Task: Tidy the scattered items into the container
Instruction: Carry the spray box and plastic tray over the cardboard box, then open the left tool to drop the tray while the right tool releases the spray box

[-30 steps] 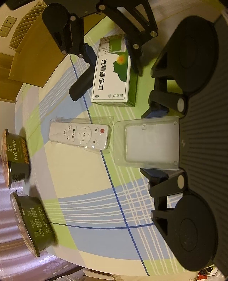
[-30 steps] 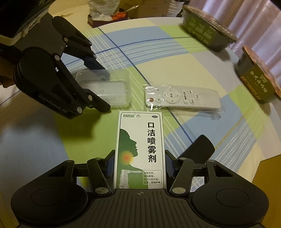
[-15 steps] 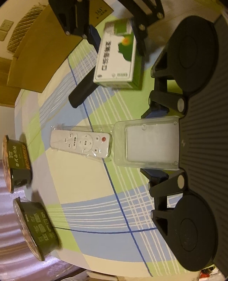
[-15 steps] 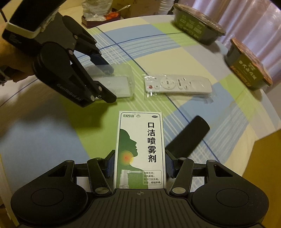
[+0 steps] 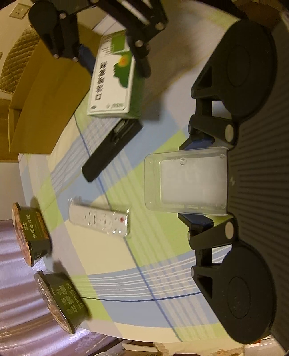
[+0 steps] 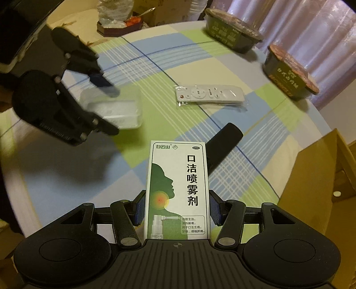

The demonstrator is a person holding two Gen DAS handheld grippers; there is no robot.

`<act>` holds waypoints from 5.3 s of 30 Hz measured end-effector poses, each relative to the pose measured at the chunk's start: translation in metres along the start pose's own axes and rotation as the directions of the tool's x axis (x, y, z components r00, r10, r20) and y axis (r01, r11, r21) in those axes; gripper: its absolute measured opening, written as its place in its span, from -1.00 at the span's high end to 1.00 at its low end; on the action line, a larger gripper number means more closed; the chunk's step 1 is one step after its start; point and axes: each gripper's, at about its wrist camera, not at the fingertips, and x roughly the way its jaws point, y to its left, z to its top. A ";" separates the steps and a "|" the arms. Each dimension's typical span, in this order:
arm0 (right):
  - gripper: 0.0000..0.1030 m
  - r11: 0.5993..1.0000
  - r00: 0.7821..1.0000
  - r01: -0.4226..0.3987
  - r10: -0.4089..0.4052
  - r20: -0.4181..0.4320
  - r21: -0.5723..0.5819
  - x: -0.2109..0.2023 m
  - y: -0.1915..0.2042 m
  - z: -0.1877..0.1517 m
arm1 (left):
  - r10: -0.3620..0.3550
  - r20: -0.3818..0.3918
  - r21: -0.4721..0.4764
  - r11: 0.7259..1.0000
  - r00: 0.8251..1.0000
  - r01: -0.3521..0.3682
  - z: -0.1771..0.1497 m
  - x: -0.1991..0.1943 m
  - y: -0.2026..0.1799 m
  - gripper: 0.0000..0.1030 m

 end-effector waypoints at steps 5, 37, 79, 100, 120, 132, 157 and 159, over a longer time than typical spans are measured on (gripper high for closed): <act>-0.13 0.999 0.999 0.009 -0.010 0.041 0.042 -0.033 0.007 -0.013 | 0.000 -0.008 0.028 1.000 1.000 0.000 -0.008 -0.032 -0.030 0.00; -0.13 0.924 0.965 0.101 -0.181 0.189 0.369 -0.190 -0.022 -0.148 | -0.023 0.038 0.264 0.964 0.999 0.012 0.036 -0.122 -0.201 0.00; -0.13 0.854 0.955 0.181 -0.271 0.118 0.488 -0.200 -0.121 -0.194 | -0.142 0.118 0.240 0.965 0.983 0.110 0.157 -0.071 -0.248 0.00; -0.13 0.849 0.954 0.172 -0.270 0.129 0.499 -0.186 -0.174 -0.176 | -0.131 0.149 0.146 0.983 0.980 0.110 0.204 -0.037 -0.240 0.00; -0.13 0.843 0.958 0.160 -0.258 0.125 0.514 -0.152 -0.225 -0.151 | -0.108 0.160 0.080 0.992 0.981 0.096 0.250 0.019 -0.222 0.00; -0.13 0.812 0.955 0.166 -0.275 0.115 0.560 -0.127 -0.265 -0.141 | -0.088 0.175 0.061 0.995 0.981 0.078 0.274 0.050 -0.209 0.00; -0.13 0.801 0.962 0.167 -0.260 0.082 0.575 -0.100 -0.274 -0.143 | -0.028 0.183 0.059 0.998 0.983 0.018 0.271 0.074 -0.201 -0.51; -0.13 0.801 0.962 0.168 -0.260 0.081 0.575 -0.100 -0.274 -0.143 | -0.022 0.183 0.060 0.998 0.983 0.012 0.269 0.073 -0.198 -0.51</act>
